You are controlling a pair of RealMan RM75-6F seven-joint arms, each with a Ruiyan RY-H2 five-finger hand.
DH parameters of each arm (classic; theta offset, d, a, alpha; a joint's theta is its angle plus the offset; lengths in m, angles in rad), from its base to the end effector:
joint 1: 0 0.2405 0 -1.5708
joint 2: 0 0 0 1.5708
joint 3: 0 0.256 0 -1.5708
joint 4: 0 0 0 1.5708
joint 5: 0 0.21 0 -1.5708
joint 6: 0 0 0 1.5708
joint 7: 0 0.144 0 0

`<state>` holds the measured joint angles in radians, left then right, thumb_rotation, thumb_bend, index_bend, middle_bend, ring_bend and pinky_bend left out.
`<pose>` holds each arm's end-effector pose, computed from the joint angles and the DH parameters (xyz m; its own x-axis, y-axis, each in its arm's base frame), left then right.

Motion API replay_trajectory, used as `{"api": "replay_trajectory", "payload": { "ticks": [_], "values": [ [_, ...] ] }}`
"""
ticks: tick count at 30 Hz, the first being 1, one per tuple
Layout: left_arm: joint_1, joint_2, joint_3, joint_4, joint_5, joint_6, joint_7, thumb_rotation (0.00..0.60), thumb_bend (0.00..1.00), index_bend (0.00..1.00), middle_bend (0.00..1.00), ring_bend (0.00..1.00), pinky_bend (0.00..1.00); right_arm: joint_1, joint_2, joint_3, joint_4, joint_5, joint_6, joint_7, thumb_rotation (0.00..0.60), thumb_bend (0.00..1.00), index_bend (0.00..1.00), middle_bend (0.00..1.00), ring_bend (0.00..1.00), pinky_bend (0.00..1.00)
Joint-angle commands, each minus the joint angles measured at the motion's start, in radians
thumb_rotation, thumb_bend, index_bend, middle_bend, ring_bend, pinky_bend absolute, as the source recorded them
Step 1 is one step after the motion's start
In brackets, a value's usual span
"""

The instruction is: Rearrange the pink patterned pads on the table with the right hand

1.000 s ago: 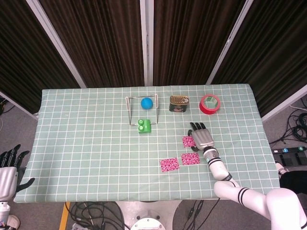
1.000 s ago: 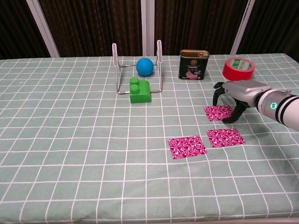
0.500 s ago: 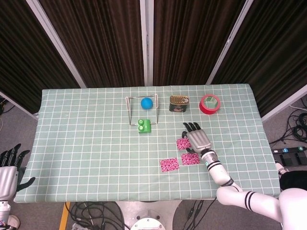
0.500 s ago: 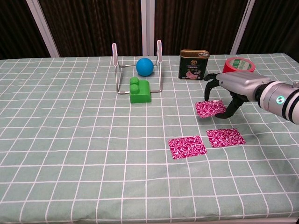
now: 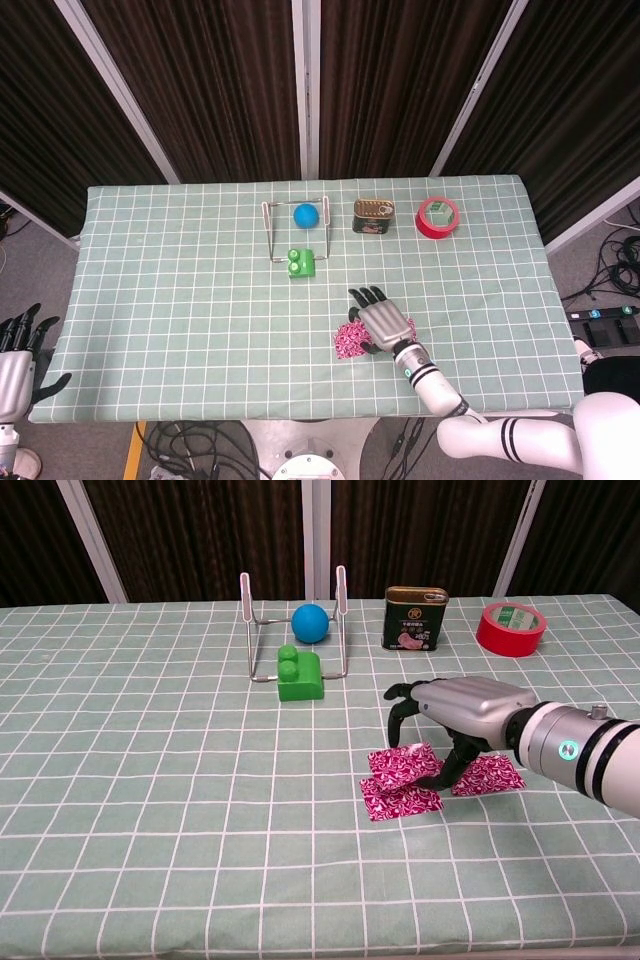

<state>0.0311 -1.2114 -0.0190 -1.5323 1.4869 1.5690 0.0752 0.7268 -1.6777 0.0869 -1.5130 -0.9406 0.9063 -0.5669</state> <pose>-0.3357 0.1371 0.1440 0.4554 0.0034 0.8903 0.8844 0.1131 -0.4528 -0.1522 -0.2917 -0.0795 0.5157 -0.4475 0.7307 -0.8474 -0.3925 0.3576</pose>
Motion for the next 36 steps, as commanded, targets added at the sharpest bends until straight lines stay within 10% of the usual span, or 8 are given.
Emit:
{"api": "replay_trajectory", "payload": {
  "ticks": [1, 36],
  "values": [
    [0.001, -0.001, 0.001, 0.006, 0.000, 0.001, -0.005, 0.600, 0.04, 0.25, 0.15, 0.12, 0.13, -0.003, -0.022, -0.013, -0.004, 0.022, 0.019, -0.021, 0.586, 0.18, 0.38, 0.04, 0.00, 0.00],
    [0.001, -0.009, 0.000, 0.016, 0.003, -0.004, -0.009, 0.600, 0.04, 0.25, 0.15, 0.12, 0.13, 0.001, -0.048, -0.049, 0.025, -0.008, 0.018, -0.034, 0.509, 0.17, 0.32, 0.03, 0.00, 0.00]
  ]
}}
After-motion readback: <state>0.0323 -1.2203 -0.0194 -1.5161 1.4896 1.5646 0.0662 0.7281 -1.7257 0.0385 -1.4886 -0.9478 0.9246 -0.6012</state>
